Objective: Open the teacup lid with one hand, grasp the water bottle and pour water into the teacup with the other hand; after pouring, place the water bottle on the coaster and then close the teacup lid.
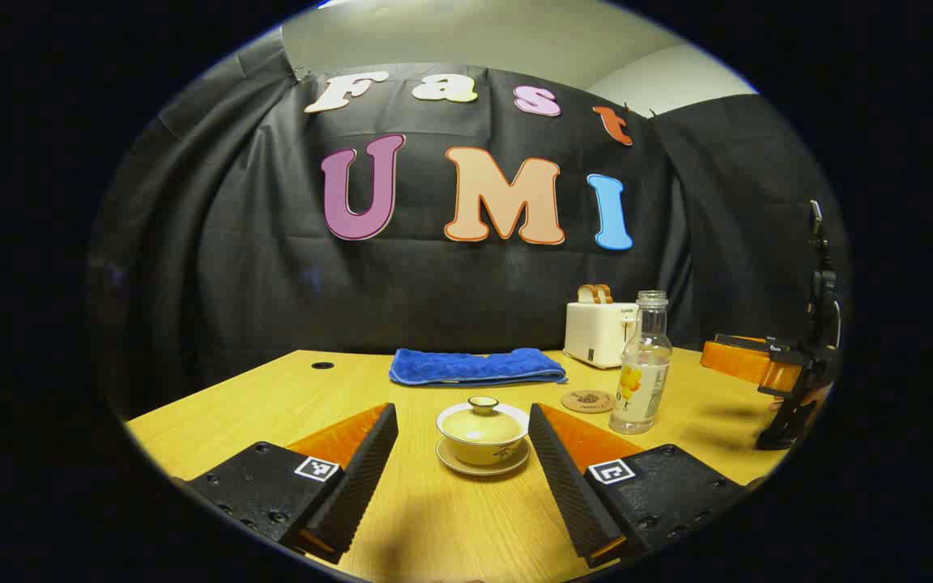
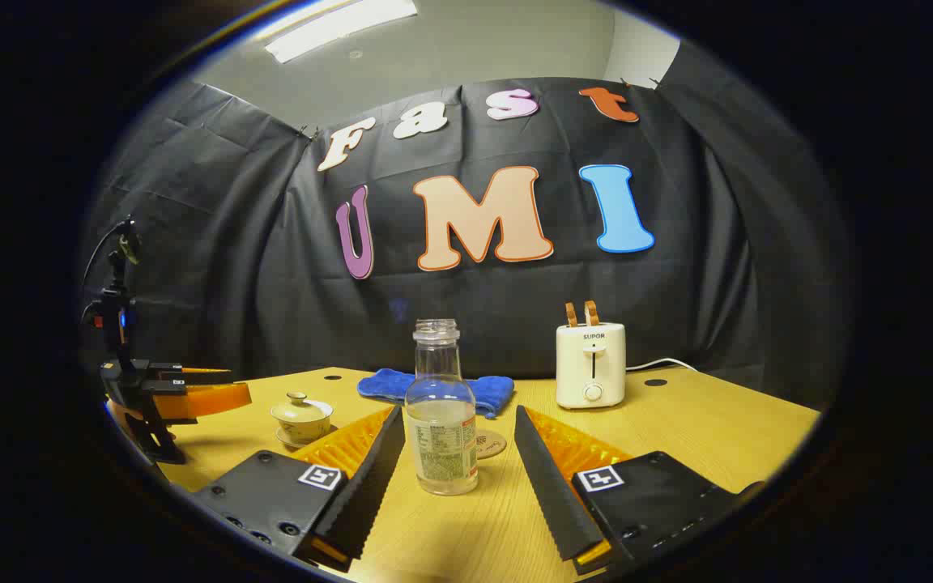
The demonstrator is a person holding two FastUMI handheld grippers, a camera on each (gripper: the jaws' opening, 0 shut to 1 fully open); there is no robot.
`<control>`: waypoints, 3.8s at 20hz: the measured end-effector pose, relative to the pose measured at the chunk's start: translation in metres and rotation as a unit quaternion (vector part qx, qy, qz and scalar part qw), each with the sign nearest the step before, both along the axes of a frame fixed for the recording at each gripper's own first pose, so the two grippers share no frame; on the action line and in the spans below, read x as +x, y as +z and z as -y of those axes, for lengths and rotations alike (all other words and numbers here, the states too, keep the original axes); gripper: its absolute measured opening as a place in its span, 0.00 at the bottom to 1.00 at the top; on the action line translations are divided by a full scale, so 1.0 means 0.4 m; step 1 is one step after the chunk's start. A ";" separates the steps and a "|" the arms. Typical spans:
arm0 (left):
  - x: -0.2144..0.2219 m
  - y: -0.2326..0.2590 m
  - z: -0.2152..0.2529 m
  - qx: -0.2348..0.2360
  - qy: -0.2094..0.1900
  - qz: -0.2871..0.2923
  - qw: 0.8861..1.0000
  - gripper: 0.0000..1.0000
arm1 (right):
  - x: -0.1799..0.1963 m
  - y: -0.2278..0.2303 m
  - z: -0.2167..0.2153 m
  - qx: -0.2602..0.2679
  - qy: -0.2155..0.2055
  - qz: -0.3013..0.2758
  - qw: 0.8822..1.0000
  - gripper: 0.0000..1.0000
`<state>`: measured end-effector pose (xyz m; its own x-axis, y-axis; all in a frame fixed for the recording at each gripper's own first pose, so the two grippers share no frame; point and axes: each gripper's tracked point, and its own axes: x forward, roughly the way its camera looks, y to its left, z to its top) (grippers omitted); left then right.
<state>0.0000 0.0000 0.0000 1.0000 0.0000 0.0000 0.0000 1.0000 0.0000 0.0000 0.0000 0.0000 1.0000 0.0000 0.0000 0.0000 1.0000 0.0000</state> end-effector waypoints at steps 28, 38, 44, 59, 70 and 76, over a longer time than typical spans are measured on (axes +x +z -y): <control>0.004 -0.005 -0.005 0.006 0.001 -0.002 1.000 0.95 | 0.020 -0.043 0.004 -0.014 -0.009 -0.036 0.999 0.89; 0.066 -0.011 0.003 0.007 -0.029 -0.005 1.000 0.95 | 0.024 -0.044 0.022 -0.014 -0.027 -0.038 0.999 0.89; 0.131 -0.021 0.008 0.012 -0.038 -0.016 0.999 0.95 | 0.023 -0.043 0.024 -0.015 -0.027 -0.036 0.999 0.89; 0.216 -0.087 0.062 0.049 -0.087 -0.093 0.991 0.71 | 0.021 -0.043 0.024 -0.015 -0.029 -0.036 0.999 0.89; 0.218 -0.076 0.049 0.049 -0.078 -0.087 0.992 0.27 | 0.021 -0.043 0.026 -0.015 -0.030 -0.036 0.999 0.89; 0.222 -0.075 0.042 0.047 -0.065 -0.086 0.993 0.27 | 0.024 -0.046 0.013 -0.014 -0.019 -0.038 0.999 0.89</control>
<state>0.0889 -0.0167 -0.0301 0.9765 -0.1220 -0.1775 0.1381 0.9871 0.0815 0.0096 -0.0053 -0.0183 0.9964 -0.0383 -0.0761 0.0362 0.9989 -0.0285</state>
